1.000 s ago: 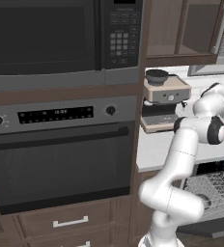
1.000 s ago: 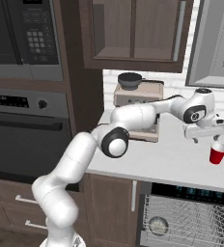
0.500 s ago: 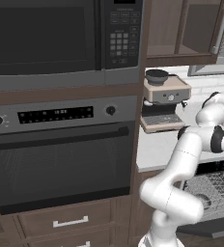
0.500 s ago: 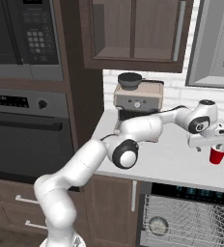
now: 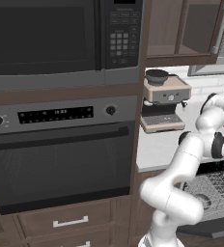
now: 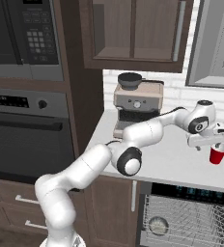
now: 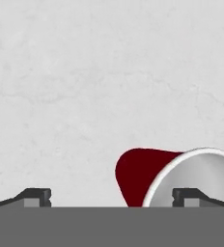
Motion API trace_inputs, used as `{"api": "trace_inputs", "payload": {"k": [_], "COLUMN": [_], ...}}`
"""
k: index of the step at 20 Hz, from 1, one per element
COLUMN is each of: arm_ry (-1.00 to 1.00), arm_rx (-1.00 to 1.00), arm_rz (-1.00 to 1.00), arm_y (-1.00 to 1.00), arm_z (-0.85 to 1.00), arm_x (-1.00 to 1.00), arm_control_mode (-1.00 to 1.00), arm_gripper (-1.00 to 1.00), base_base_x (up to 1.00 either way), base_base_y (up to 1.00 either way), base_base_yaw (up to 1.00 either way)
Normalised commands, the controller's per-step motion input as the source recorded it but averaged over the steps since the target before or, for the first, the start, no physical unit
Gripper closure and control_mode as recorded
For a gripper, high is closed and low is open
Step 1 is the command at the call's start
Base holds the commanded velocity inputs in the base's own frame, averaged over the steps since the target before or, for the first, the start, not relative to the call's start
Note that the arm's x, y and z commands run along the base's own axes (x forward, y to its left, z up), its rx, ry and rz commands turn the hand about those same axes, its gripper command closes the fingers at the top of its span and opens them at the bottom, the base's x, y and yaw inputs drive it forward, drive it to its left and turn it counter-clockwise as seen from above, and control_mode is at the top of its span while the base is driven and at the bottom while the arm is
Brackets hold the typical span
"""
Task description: Pick up the cup and bowl from the counter, place them in the dishwasher, and close the dishwasher door.
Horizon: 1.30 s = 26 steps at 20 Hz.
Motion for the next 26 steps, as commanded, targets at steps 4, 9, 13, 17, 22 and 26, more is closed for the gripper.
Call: {"api": "trace_inputs", "payload": {"k": [4,9,13,17,22,26], "arm_ry": [0.0,-0.02,-0.02,0.0,0.01,0.0], "arm_rx": [-0.02,-0.01,0.0,0.0,0.0,0.0], "arm_rz": [0.0,0.02,0.02,0.0,0.0,0.0], "arm_y": [-0.34,-0.38,-0.15,-0.09,-0.02,-0.02], "arm_z": [-0.04,-0.01,0.0,0.0,0.0,0.0], "arm_x": [0.01,0.27,0.32,0.06,0.0,0.0], "arm_control_mode": [-1.0,-1.0,-1.0,-1.0,-1.0,-1.0], "arm_gripper": [-1.0,-1.0,-1.0,1.0,1.0,1.0], "base_base_x": [0.0,0.0,0.0,0.0,0.0,0.0], "base_base_y": [0.0,0.0,0.0,0.0,0.0,0.0], "base_base_yaw": [0.0,0.0,0.0,0.0,0.0,0.0]}}
